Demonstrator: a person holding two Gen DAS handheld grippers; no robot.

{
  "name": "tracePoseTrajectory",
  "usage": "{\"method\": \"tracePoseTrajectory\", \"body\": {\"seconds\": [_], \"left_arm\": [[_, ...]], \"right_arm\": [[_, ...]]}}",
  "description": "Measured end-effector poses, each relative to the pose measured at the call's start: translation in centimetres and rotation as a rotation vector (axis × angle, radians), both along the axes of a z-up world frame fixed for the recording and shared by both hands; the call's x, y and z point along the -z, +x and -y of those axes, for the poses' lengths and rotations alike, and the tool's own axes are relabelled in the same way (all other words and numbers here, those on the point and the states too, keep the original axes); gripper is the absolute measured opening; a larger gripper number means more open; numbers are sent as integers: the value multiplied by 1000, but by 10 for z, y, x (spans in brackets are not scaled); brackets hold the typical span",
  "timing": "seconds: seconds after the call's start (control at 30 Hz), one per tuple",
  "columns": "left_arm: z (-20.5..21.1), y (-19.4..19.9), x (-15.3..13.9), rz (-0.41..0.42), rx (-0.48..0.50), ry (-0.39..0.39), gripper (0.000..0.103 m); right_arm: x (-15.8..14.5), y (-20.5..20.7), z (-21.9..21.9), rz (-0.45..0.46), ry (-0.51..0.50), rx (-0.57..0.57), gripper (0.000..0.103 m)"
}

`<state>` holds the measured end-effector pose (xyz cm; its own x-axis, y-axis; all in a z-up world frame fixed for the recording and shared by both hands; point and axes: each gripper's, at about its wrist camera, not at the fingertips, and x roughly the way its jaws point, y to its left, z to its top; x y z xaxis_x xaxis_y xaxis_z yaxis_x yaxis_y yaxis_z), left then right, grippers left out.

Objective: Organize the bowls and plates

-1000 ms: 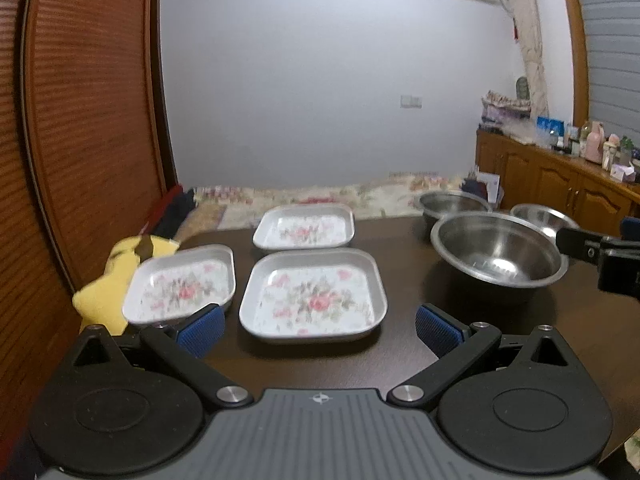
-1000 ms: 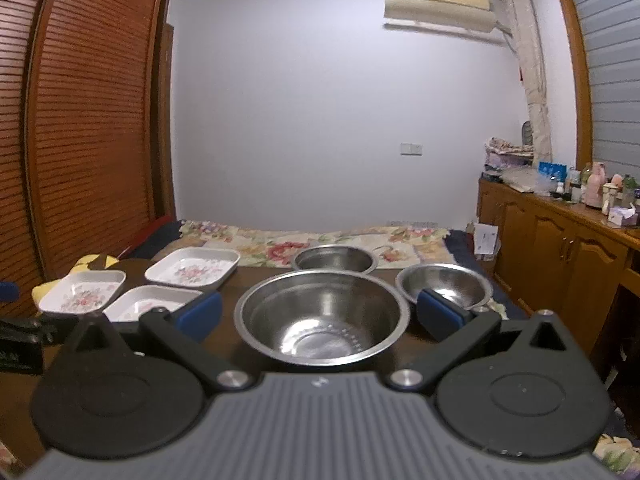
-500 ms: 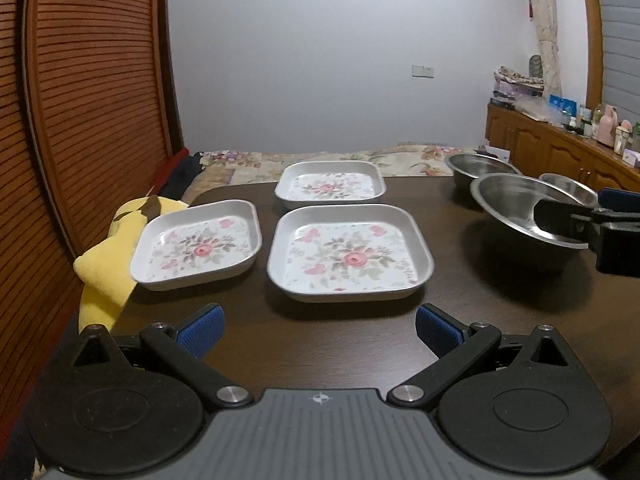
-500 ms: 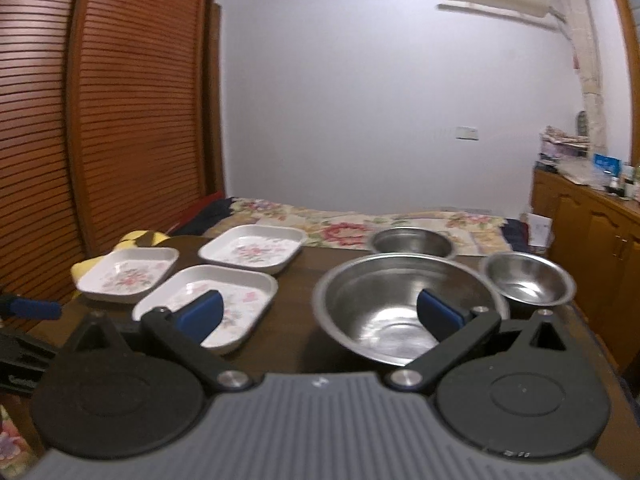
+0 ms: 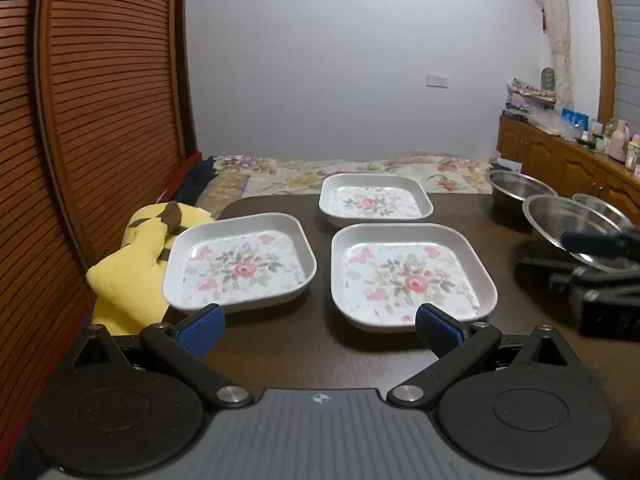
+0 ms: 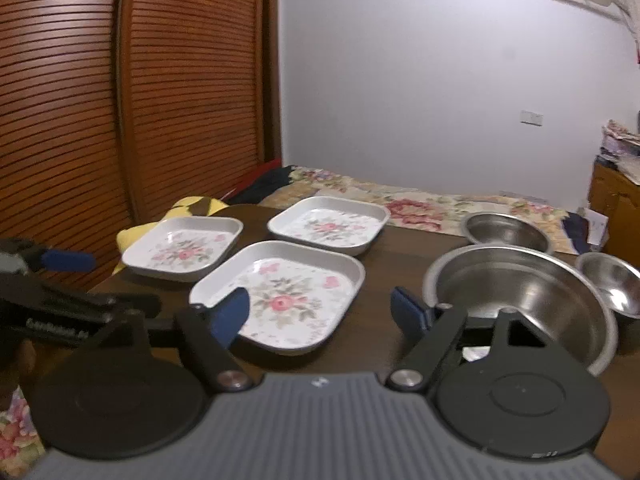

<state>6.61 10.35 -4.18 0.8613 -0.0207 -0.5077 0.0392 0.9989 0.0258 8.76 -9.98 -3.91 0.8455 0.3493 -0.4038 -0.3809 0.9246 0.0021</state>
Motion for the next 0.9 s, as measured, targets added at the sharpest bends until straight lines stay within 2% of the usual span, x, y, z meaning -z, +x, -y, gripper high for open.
{"method": "tracePoseTrajectory", "body": {"seconds": [0.03,0.17,0.23,0.33,0.47,0.57,0.9], "left_arm": [[-3,4,0,5,2,-8,103],[-6,18,2,-6,28,-19,92],[-5,25,5,-11,39,-12,90],[-6,35,10,-28,62,-31,78],[-8,48,18,-55,83,-54,60],[-8,57,24,-67,101,-57,50],[-12,79,31,-93,162,-117,36]], "right_arm": [[1,1,-3,-5,-5,-3,66],[11,11,-10,-46,-14,-3,57],[18,16,-13,-61,-27,2,52],[27,22,-17,-80,-32,1,48],[33,25,-21,-83,-45,11,47],[35,27,-20,-86,-44,25,47],[38,42,-20,-118,-23,61,47]]}}
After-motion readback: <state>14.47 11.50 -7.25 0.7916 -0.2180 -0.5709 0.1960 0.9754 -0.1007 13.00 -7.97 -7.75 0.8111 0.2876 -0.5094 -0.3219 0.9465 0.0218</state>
